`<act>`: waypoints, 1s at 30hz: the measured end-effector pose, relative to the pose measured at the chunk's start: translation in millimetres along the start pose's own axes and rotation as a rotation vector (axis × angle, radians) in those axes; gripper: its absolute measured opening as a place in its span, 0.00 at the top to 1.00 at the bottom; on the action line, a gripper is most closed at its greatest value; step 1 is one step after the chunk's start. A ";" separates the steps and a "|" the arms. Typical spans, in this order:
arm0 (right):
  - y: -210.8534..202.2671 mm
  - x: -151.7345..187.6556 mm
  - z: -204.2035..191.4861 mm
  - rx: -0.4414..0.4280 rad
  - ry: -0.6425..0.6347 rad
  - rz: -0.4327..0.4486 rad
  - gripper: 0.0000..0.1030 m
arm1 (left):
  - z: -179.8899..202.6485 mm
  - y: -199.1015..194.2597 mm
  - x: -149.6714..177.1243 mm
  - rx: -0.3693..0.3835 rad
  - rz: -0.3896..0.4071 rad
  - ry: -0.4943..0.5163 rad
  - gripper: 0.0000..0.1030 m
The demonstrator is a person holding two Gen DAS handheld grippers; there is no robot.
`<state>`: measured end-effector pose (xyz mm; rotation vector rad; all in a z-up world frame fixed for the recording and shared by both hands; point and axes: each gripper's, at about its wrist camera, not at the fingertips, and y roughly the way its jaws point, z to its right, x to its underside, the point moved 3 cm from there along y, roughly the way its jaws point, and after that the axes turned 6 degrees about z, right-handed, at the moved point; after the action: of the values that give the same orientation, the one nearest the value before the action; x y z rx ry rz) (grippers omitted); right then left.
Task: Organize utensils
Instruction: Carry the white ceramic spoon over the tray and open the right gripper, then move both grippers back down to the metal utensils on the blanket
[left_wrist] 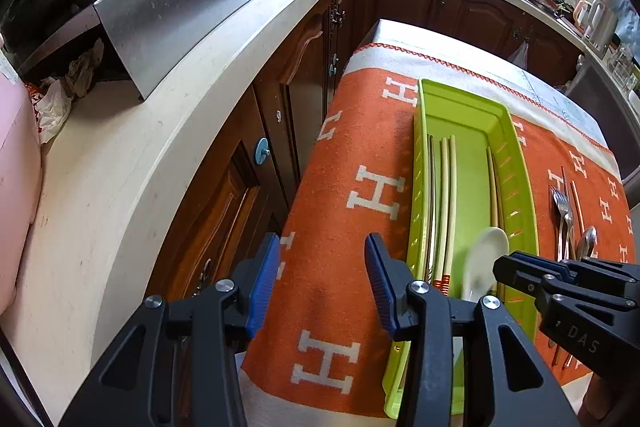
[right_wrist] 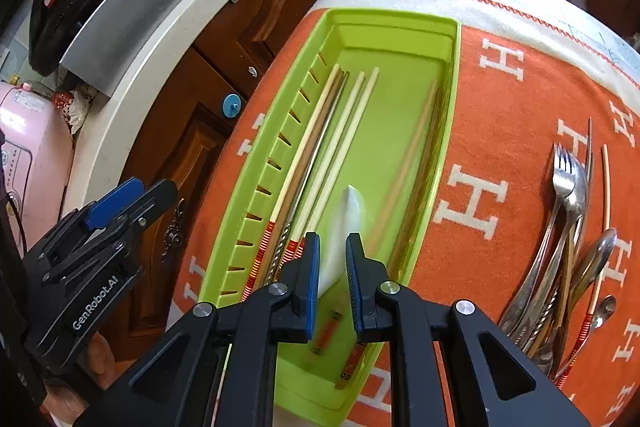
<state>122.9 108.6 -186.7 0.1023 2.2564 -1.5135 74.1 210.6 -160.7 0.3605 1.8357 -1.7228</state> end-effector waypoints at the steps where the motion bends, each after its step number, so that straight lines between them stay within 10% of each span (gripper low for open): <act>1: -3.3 0.0 -0.4 -0.001 -0.005 0.008 0.87 | 0.9 -0.4 -0.1 0.001 0.000 0.002 0.59; 30: -185.6 63.8 131.7 0.102 0.059 0.246 0.80 | 146.1 -66.9 4.9 0.135 0.052 0.281 0.48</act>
<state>50.9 -95.7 -92.0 0.4434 2.1195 -1.5077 66.0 59.1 -107.4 0.7315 1.8861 -1.8403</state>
